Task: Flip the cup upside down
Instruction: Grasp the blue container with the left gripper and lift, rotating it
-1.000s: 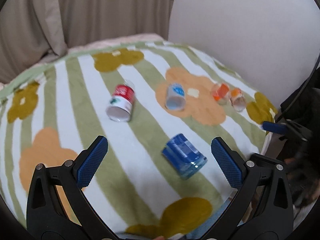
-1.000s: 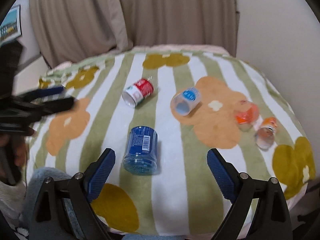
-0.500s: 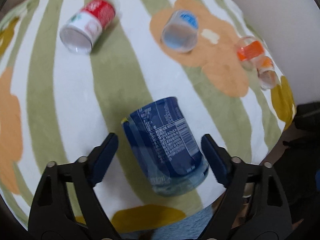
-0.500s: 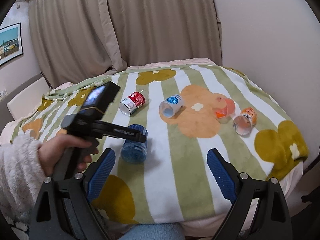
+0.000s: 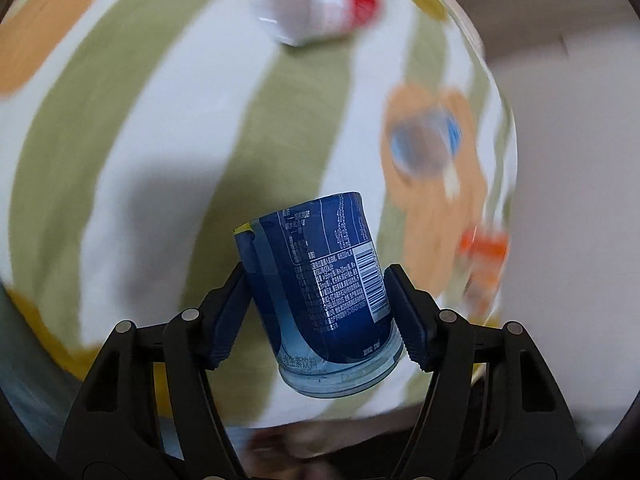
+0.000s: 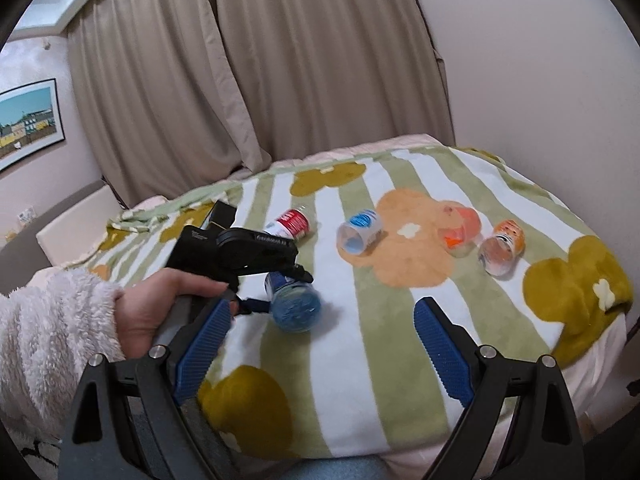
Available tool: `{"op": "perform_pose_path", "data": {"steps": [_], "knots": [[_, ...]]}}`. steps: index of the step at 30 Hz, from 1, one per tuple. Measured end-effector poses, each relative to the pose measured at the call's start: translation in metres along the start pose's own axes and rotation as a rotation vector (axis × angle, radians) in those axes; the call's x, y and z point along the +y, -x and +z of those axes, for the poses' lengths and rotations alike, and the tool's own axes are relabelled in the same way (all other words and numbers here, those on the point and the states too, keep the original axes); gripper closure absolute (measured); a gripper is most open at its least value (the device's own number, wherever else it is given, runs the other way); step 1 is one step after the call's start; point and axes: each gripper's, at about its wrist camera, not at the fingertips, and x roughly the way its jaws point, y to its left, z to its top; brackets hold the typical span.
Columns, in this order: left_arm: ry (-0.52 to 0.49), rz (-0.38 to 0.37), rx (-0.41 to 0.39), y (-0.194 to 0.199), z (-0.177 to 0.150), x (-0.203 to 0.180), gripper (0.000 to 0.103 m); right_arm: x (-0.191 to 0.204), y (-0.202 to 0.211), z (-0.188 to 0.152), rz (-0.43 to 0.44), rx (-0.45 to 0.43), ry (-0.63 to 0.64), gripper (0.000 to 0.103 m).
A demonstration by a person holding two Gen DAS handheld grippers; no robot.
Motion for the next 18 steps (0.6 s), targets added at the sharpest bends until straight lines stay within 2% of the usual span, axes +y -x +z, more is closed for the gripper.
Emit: {"op": "perform_pose_path", "data": {"steps": [2,4,7,9,10,11,12,15,18], "knots": [[0.143,-0.003,-0.036,-0.003,0.000,0.009,0.039,0.002,0.000,0.000,0.020,-0.006,-0.009,0.011],[0.250,0.011,-0.030,-0.014,-0.001,0.016,0.039,0.004,0.001,-0.001,0.032,-0.009,-0.012,0.011],[0.279,0.029,0.009,-0.030,0.000,0.017,0.038,0.007,0.008,-0.002,0.045,-0.023,-0.010,0.011],[0.269,0.044,0.009,-0.034,0.001,0.013,0.035,0.008,0.013,-0.003,0.047,-0.035,-0.006,0.011],[0.267,0.040,0.013,-0.035,0.004,0.010,0.030,0.008,0.014,-0.004,0.046,-0.040,-0.007,0.011],[0.254,0.030,0.023,-0.035,0.005,0.006,0.010,0.007,0.016,-0.004,0.045,-0.046,-0.011,0.011],[0.237,0.031,0.025,-0.034,0.003,0.004,0.000,0.006,0.018,-0.005,0.046,-0.050,-0.015,0.011],[0.144,0.053,0.039,-0.021,0.003,-0.002,0.000,0.000,0.020,-0.007,0.050,-0.062,-0.039,0.011],[-0.049,0.073,0.109,-0.003,-0.002,-0.018,0.000,-0.002,0.024,-0.008,0.049,-0.076,-0.049,0.011]]}}
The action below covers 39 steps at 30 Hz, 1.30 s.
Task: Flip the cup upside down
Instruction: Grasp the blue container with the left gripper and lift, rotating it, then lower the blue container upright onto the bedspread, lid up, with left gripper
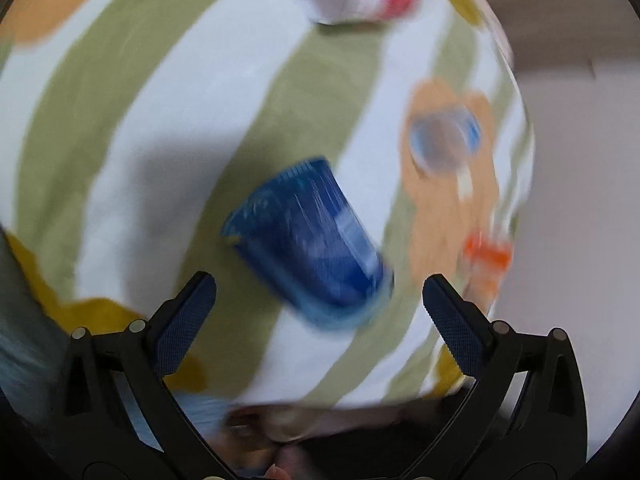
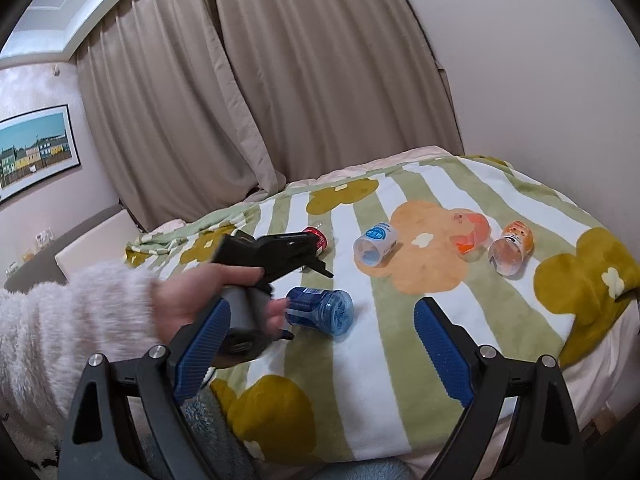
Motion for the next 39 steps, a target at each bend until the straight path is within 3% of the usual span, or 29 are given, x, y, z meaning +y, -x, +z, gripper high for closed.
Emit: {"op": "perform_pose_path", "data": {"steps": [3,6,10,13,17,22,24,28,30,31,36,39], "knots": [[-0.387,0.097,-0.003,0.037,-0.008,-0.028,0.000,0.000,0.006,-0.001,-0.003,-0.026,0.011,0.011],[-0.858,0.193,-0.065,0.066,-0.017,-0.066,0.000,0.003,0.013,-0.001,-0.016,-0.057,0.036,0.011],[-1.388,0.359,-0.096,0.061,-0.031,-0.095,0.000,0.006,0.009,0.000,-0.062,-0.074,0.050,0.011],[-1.661,0.402,-0.042,0.040,-0.044,-0.097,0.000,0.006,0.002,-0.001,-0.072,-0.066,0.039,0.011],[-1.956,0.451,0.130,-0.001,-0.062,-0.089,0.000,0.006,-0.004,-0.007,-0.097,-0.064,0.016,0.011],[-2.115,0.472,0.275,-0.038,-0.066,-0.086,0.002,-0.002,-0.010,-0.015,-0.145,-0.050,-0.030,0.011],[-2.124,0.476,0.319,-0.046,-0.064,-0.086,0.010,-0.006,-0.014,-0.017,-0.154,-0.037,-0.043,0.011],[-2.126,0.483,0.390,-0.058,-0.063,-0.082,0.016,-0.013,-0.026,-0.022,-0.161,-0.001,-0.051,0.011],[-2.106,0.473,0.419,-0.061,-0.062,-0.081,0.038,-0.015,-0.030,-0.022,-0.154,0.004,-0.052,0.011],[-2.081,0.471,0.432,-0.063,-0.060,-0.081,0.039,-0.015,-0.032,-0.021,-0.150,0.005,-0.053,0.011],[-1.903,0.373,0.382,-0.051,-0.039,-0.089,0.040,-0.011,-0.035,-0.018,-0.120,-0.004,-0.050,0.011],[-1.783,0.246,0.255,-0.023,-0.028,-0.093,0.040,-0.007,-0.034,-0.013,-0.112,-0.015,-0.030,0.011]]}}
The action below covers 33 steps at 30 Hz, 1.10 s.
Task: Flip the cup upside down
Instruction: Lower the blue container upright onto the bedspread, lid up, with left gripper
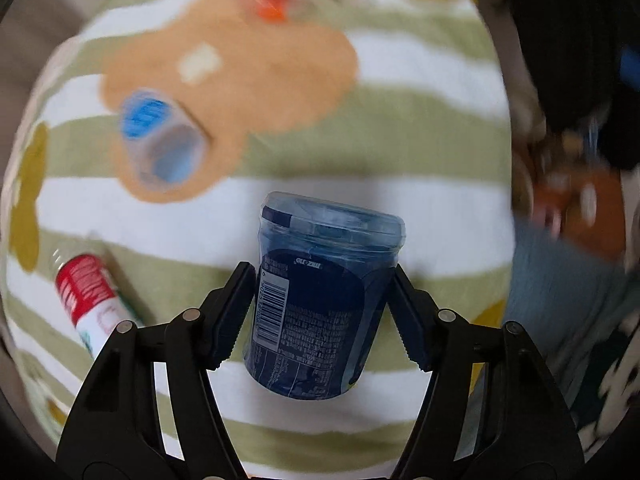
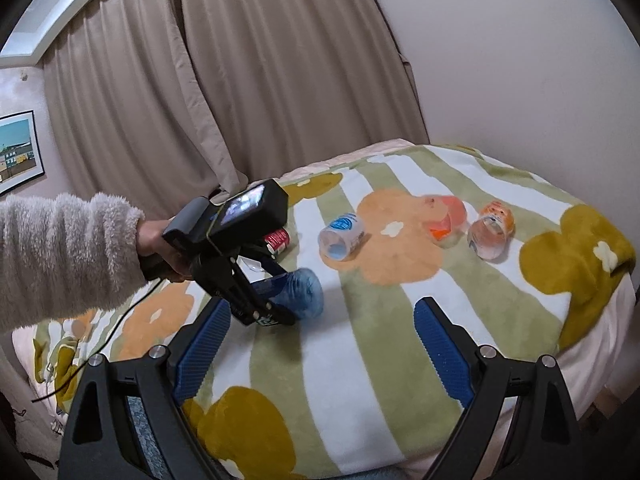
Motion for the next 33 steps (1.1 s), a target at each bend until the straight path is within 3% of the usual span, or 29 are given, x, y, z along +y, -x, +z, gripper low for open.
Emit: {"op": "perform_pose_path", "data": {"steps": [2,6,10,12,14,18,24,33], "knots": [[0.146,-0.010,-0.135,0.022,-0.010,0.007,0.040,0.002,0.001,0.004,0.006,-0.011,0.007,0.011],[0.542,-0.080,-0.470,0.056,-0.049,0.016,0.040,0.004,0.000,0.006,0.031,-0.025,0.001,0.011],[0.752,0.043,-0.687,0.062,-0.080,-0.002,0.039,0.004,-0.011,-0.001,0.061,0.002,-0.008,0.011],[0.819,0.067,-0.736,0.057,-0.093,-0.010,0.039,0.006,-0.014,-0.005,0.065,0.019,-0.005,0.011],[0.853,0.077,-0.751,0.047,-0.096,-0.018,0.039,0.006,-0.015,-0.008,0.077,0.029,-0.012,0.011],[0.856,0.135,-0.702,0.020,-0.096,-0.020,0.039,0.005,-0.015,-0.015,0.075,0.043,-0.001,0.011],[0.864,0.134,-0.649,-0.006,-0.104,-0.019,0.039,0.002,-0.017,-0.026,0.059,0.063,0.006,0.011],[0.856,0.149,-0.610,-0.006,-0.116,-0.043,0.040,0.005,-0.014,-0.036,0.063,0.074,0.028,0.011]]}}
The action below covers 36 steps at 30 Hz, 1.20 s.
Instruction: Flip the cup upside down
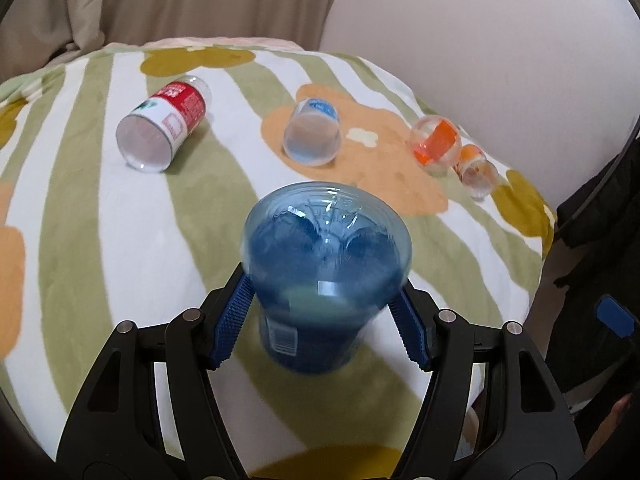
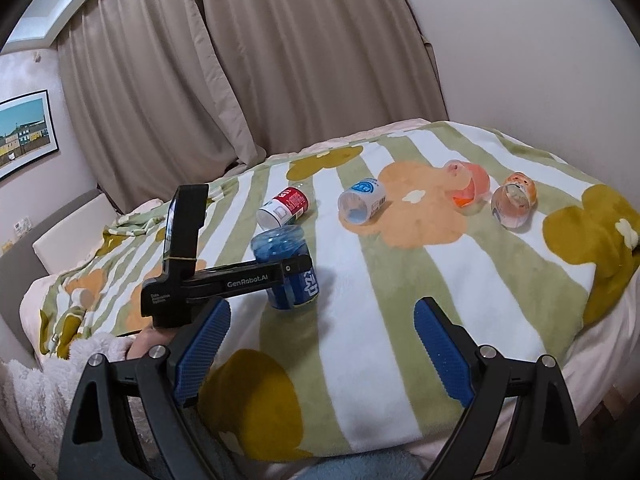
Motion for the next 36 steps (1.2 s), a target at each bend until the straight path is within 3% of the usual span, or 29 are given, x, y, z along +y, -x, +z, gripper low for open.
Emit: {"op": "perform_pose_path", "data": {"steps": [12,13,15,29,32,36], "knots": [[-0.036,0.051,0.008,0.003,-0.004,-0.007,0.038,0.004,0.003,-0.002,0.003,-0.007,0.008,0.011],[-0.041,0.060,0.005,0.004,-0.004,-0.008,0.035,0.005,0.003,-0.002,0.002,-0.007,0.008,0.011],[-0.055,0.077,0.010,0.004,-0.003,-0.010,0.001,0.005,0.004,-0.002,0.003,-0.008,0.008,0.011],[-0.055,0.038,-0.031,0.043,0.003,-0.008,0.000,0.013,0.005,0.004,0.008,-0.014,0.011,0.011],[-0.079,0.041,-0.081,0.074,0.009,-0.014,0.000,0.018,0.010,0.010,-0.007,-0.028,0.024,0.011],[-0.079,-0.002,-0.205,0.135,0.027,-0.022,0.000,0.038,0.028,0.031,-0.108,-0.090,0.104,0.011]]}}
